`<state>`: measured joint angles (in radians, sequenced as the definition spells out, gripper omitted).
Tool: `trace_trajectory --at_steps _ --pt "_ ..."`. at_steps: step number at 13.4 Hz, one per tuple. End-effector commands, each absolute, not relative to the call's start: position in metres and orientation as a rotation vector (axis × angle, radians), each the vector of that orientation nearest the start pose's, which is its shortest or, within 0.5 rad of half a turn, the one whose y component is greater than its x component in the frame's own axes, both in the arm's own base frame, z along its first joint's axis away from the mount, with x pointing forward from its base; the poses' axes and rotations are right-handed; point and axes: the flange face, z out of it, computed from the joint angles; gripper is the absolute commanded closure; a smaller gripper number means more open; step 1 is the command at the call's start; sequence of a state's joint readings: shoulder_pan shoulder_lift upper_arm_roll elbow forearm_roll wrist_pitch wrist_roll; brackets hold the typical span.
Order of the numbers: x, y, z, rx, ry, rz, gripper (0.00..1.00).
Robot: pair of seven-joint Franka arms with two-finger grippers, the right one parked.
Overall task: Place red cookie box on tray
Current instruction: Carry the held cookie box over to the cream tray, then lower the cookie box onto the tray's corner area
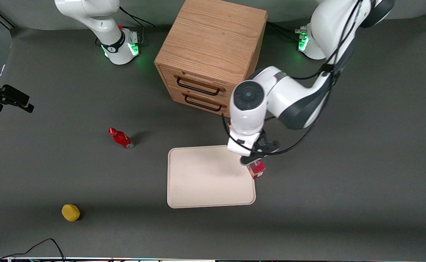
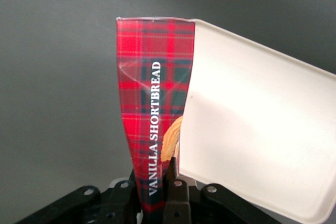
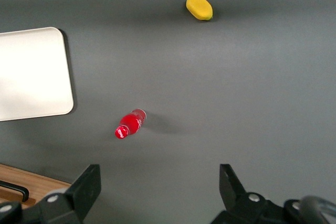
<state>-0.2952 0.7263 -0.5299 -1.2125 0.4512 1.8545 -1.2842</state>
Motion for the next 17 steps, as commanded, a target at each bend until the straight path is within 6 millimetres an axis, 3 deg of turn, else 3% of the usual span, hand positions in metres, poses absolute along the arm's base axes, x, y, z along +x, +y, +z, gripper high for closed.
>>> trace_trajectory --at_steps 1,8,14,15,16,17 --pt "0.61 -0.454 0.361 -3.059 -0.748 -0.185 0.85" --pt "0.622 -0.46 0.272 -3.062 -0.744 -0.288 0.85" --pt "0.62 -0.462 0.241 -3.067 -0.703 -0.317 0.8" --pt "0.62 -0.462 0.24 -3.069 -0.703 -0.317 0.7" --pt "0.619 -0.462 0.238 -3.066 -0.694 -0.322 0.68" --pt "0.619 -0.462 0.236 -3.067 -0.694 -0.32 0.53"
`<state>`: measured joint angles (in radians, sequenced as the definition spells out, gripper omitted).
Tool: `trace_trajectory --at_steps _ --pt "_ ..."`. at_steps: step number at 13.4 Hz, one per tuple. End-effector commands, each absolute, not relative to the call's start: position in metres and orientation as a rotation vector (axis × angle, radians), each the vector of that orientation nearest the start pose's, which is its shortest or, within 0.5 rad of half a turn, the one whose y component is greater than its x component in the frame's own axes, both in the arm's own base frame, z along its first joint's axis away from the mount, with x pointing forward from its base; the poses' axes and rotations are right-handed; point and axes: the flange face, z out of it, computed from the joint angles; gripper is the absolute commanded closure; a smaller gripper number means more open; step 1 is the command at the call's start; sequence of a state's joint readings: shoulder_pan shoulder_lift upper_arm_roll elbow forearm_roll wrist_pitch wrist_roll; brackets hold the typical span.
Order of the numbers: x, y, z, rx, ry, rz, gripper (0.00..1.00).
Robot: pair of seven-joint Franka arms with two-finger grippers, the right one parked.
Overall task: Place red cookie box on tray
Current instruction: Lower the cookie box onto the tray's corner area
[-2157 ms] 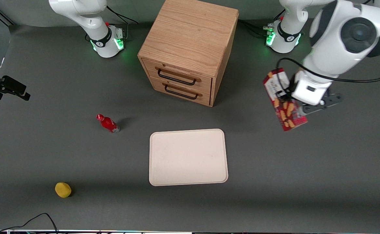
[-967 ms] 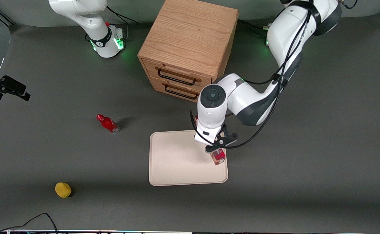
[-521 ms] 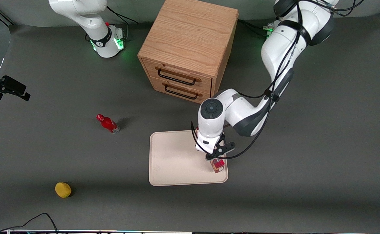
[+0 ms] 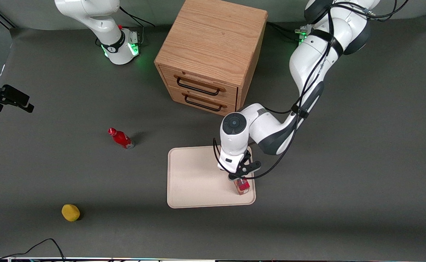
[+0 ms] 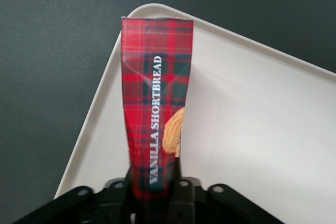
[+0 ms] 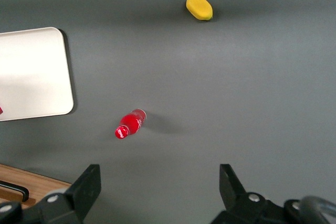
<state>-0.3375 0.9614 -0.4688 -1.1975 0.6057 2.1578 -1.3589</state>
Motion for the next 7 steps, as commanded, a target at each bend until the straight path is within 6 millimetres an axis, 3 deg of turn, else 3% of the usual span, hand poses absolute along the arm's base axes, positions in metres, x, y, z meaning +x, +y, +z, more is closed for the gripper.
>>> trace_trajectory --at_steps 1,2,3,4,7 --pt "0.619 -0.463 0.235 -3.069 -0.694 -0.32 0.43" --pt "0.619 -0.463 0.235 -3.069 -0.694 -0.32 0.37" --pt "0.619 -0.463 0.235 -3.068 -0.691 -0.32 0.08" --pt "0.62 -0.462 0.236 -3.068 -0.688 -0.324 0.0" --pt "0.624 -0.456 0.252 -3.063 -0.691 -0.336 0.0"
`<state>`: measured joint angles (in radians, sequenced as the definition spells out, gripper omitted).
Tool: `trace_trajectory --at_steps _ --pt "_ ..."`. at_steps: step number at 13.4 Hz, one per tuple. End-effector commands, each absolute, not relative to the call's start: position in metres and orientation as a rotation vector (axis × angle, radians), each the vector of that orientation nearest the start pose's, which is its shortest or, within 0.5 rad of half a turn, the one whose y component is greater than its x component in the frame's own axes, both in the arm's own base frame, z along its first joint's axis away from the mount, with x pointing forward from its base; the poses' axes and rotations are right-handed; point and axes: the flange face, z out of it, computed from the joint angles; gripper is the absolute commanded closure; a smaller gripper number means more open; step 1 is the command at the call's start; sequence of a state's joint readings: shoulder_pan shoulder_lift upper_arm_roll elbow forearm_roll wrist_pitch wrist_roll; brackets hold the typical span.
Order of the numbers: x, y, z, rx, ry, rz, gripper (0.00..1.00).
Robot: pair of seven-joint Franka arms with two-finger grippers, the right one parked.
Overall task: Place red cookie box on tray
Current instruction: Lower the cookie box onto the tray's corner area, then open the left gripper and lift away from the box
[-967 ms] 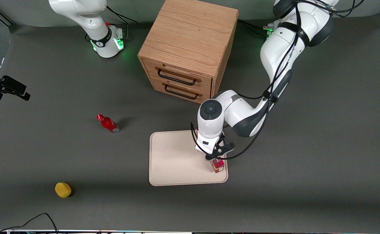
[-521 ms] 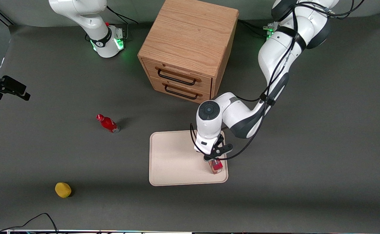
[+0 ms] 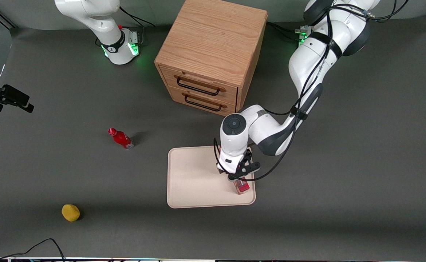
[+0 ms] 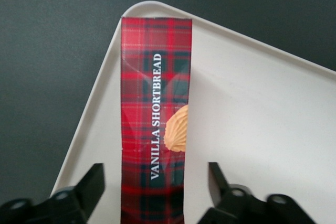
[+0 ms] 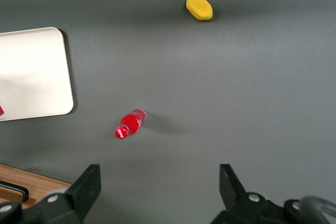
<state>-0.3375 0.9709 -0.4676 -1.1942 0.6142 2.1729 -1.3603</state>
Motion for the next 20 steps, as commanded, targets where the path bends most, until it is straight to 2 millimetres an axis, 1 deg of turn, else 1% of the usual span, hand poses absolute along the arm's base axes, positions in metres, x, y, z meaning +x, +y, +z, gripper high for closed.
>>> trace_trajectory --at_steps 1,2,3,4,5,6,7,8,9,11,12,13,14,15,16,17,18,19,20 --pt "0.624 -0.455 0.258 -3.061 -0.696 -0.333 0.0" --pt "0.625 -0.451 0.265 -3.048 -0.686 -0.315 0.0" --pt "0.62 -0.45 0.277 -3.04 -0.624 -0.28 0.0" --pt "0.619 -0.443 0.289 -3.034 -0.566 -0.241 0.0" --pt "0.612 -0.438 0.303 -3.032 -0.496 -0.198 0.0" --pt "0.611 -0.425 0.323 -3.036 -0.473 -0.149 0.0" --pt "0.607 -0.413 0.34 -3.038 -0.484 -0.06 0.0" --pt "0.598 -0.401 0.357 -3.02 -0.394 -0.006 0.0" --pt "0.588 -0.389 0.374 -3.011 -0.295 0.004 0.0" --pt "0.573 -0.345 0.401 -3.028 -0.168 0.073 0.0" --pt "0.566 -0.322 0.415 -3.025 -0.088 0.08 0.0" --pt "0.563 -0.292 0.424 -3.022 -0.045 0.098 0.0" --pt "0.559 -0.258 0.434 -3.036 0.021 0.132 0.0" --pt "0.559 -0.214 0.441 -3.036 0.076 0.155 0.0" --pt "0.555 -0.176 0.444 -3.022 0.122 0.165 0.0" --pt "0.551 -0.146 0.45 -3.012 0.14 0.173 0.0" --pt "0.55 -0.116 0.459 -3.005 0.21 0.191 0.0" --pt "0.551 -0.076 0.464 -3.003 0.265 0.216 0.0" --pt "0.552 -0.044 0.47 -3.011 0.303 0.219 0.0"
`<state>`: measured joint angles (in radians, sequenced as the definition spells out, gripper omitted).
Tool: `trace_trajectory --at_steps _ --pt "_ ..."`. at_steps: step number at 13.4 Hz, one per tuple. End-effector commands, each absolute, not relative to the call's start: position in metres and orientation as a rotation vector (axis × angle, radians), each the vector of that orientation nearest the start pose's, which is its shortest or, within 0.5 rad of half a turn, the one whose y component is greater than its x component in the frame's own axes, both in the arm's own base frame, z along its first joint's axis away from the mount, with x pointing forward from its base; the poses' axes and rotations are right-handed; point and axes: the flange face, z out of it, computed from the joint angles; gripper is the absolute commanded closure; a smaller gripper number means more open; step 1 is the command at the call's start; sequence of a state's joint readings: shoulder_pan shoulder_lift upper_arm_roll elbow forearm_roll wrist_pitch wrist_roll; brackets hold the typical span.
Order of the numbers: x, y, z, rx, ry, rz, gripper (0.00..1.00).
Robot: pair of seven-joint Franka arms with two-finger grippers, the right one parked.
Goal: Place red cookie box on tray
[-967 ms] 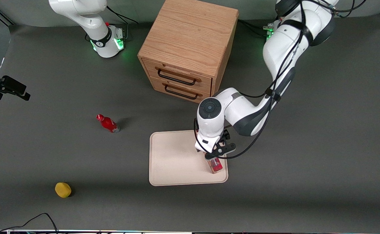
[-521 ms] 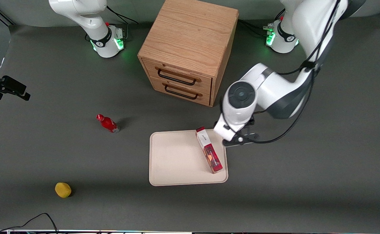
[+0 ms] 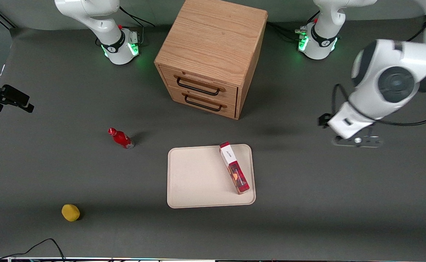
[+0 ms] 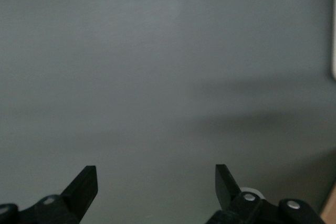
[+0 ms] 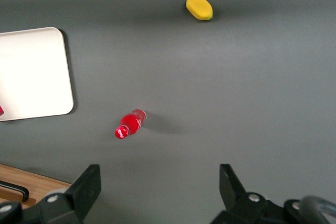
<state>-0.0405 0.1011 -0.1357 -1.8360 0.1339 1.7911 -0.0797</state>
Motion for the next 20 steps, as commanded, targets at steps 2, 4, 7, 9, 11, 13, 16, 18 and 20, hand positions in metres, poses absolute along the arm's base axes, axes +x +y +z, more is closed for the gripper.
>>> trace_trajectory --at_steps 2,4,7,9,11,13,16,18,20 --pt "0.543 0.009 0.485 -3.072 0.313 0.191 0.0" --pt "0.525 0.026 0.505 -3.081 0.362 0.127 0.0" --pt "0.514 0.024 0.545 -3.081 0.342 0.074 0.0" --pt "0.519 0.021 0.571 -3.09 0.293 0.12 0.0" --pt "0.526 0.016 0.583 -3.091 0.236 0.161 0.0" --pt "0.529 0.009 0.58 -3.091 0.182 0.15 0.0" --pt "0.531 -0.003 0.588 -3.089 0.103 0.118 0.0" --pt "0.531 -0.014 0.594 -3.085 0.14 0.1 0.0" --pt "0.531 -0.02 0.597 -3.078 0.137 0.099 0.0"
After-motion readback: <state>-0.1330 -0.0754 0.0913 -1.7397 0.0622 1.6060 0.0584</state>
